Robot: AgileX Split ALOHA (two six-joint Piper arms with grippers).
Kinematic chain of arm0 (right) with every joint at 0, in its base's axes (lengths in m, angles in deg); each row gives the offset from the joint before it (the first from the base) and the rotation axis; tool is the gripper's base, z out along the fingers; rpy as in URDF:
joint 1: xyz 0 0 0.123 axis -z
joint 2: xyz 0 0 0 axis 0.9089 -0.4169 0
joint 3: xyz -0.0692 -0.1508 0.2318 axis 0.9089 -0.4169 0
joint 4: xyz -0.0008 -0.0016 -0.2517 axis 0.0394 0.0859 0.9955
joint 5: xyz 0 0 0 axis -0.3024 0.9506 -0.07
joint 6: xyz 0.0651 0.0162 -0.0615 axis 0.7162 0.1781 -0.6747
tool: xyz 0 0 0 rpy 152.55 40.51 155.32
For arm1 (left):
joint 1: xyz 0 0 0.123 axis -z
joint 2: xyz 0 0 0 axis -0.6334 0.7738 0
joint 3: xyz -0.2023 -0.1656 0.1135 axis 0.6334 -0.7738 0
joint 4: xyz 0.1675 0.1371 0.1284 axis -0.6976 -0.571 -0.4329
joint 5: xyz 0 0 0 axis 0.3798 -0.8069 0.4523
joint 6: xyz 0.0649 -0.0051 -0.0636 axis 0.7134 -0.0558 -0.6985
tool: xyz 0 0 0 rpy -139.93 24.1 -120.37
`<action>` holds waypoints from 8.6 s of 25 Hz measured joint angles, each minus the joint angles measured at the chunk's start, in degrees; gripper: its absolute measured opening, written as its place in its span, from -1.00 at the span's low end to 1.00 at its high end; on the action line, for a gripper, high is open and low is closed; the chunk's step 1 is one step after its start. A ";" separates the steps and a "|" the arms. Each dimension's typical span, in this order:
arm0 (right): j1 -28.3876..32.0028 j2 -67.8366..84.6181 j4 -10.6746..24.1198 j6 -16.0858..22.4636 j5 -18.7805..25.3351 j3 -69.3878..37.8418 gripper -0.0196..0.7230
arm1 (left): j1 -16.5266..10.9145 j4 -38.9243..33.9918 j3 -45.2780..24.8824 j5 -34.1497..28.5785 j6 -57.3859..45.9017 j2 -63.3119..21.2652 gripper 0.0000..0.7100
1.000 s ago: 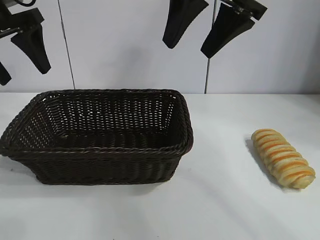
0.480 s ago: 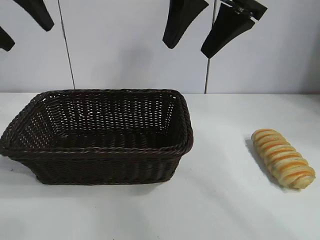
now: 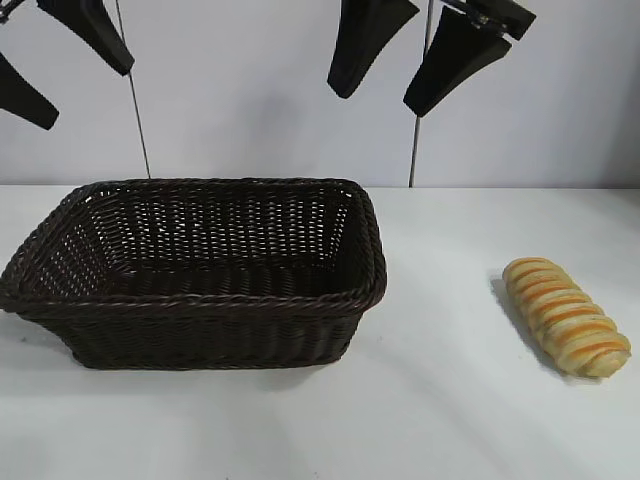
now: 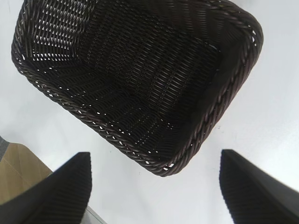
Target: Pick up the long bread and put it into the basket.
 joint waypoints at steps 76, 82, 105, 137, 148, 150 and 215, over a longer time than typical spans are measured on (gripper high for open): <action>17.54 -18.96 19.36 7.58 -2.18 -10.21 0.53 | 3.95 -2.03 0.00 5.29 0.05 0.00 0.67; 17.54 -19.59 20.21 7.58 -3.46 -10.21 0.52 | 3.95 -2.08 0.00 5.29 0.05 0.00 0.67; 17.60 -14.68 18.77 7.58 0.17 -6.30 -0.44 | 3.95 -2.08 0.00 5.41 0.05 0.00 0.67; -4.08 -7.51 15.00 7.58 2.15 0.69 -0.44 | 3.95 -3.66 0.00 4.97 0.12 0.00 0.67; -8.97 -8.54 8.39 7.58 -6.79 0.71 -0.44 | 3.95 -3.77 0.00 4.97 0.15 0.00 0.67; -9.01 -9.43 7.34 7.58 -8.27 0.75 -0.44 | 3.95 -3.77 0.00 5.02 0.15 0.00 0.67; 2.32 -16.01 -0.99 1.73 2.79 14.90 0.50 | 3.95 -4.18 0.00 5.47 0.15 0.00 0.67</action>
